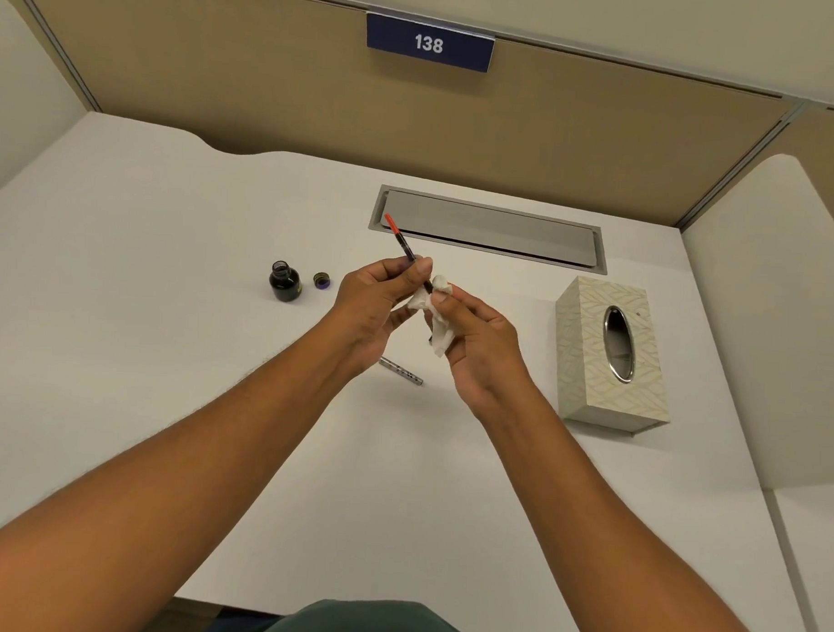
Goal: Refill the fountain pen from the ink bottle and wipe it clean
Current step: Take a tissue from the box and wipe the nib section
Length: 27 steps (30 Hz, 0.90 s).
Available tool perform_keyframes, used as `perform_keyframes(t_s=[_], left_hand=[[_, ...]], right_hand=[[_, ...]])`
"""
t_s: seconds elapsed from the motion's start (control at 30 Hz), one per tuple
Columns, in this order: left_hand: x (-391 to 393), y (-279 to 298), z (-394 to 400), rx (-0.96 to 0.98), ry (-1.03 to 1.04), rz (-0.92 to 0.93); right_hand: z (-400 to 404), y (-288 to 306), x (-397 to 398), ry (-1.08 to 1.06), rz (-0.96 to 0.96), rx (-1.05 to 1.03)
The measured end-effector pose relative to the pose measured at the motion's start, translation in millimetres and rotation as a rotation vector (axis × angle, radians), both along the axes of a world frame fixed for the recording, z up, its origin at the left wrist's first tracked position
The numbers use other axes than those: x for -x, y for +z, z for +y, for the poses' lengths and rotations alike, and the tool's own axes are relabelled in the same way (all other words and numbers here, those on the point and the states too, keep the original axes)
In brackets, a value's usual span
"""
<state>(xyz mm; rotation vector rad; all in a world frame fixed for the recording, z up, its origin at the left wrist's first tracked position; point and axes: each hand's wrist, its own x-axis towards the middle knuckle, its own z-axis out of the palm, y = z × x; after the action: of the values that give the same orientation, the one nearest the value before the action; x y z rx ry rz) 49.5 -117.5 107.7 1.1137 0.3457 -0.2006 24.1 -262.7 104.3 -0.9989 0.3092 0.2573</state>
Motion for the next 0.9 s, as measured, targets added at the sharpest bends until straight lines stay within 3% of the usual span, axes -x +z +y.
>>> perform_keyframes(t_s=[0.13, 0.3, 0.63, 0.9], left_hand=[[-1, 1, 24, 0.003, -0.026, -0.014], [-1, 3, 57, -0.027, -0.014, -0.027], [-10, 16, 127, -0.008, 0.074, 0.011], [-12, 7, 155, -0.011, -0.021, -0.001]], right_hand=[[25, 3, -1, 0.068, 0.092, -0.224], [59, 7, 1, 0.072, 0.161, -0.294], [108, 6, -3, -0.007, 0.117, 0.107], [151, 24, -7, 0.054, 0.004, 0.093]])
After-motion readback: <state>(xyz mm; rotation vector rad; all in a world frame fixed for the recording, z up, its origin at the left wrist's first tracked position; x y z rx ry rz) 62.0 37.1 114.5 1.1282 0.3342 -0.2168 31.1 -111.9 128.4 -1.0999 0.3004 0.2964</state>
